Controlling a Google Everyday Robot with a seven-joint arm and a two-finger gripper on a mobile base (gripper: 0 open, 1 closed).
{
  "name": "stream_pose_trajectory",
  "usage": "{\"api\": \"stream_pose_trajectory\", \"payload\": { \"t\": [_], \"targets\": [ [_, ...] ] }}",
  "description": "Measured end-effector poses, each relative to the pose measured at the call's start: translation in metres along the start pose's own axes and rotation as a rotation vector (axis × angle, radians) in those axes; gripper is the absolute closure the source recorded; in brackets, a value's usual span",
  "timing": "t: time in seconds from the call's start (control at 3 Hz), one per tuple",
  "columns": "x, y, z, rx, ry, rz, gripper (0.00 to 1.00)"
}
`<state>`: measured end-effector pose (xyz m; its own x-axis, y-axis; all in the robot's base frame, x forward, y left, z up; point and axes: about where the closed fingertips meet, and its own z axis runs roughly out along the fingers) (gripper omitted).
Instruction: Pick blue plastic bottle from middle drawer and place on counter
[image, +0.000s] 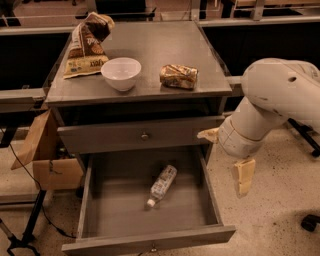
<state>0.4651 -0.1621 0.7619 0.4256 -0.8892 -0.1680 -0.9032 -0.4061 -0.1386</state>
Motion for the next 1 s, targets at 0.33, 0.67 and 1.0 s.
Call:
{"api": "stream_pose_trajectory", "payload": {
  "t": [0.33, 0.67, 1.0],
  "targets": [
    [-0.001, -0.001, 0.004, -0.005, 0.001, -0.015, 0.00],
    [-0.005, -0.012, 0.031, -0.042, 0.005, -0.119, 0.00],
    [-0.020, -0.033, 0.095, -0.136, 0.006, -0.316, 0.00]
  ]
}}
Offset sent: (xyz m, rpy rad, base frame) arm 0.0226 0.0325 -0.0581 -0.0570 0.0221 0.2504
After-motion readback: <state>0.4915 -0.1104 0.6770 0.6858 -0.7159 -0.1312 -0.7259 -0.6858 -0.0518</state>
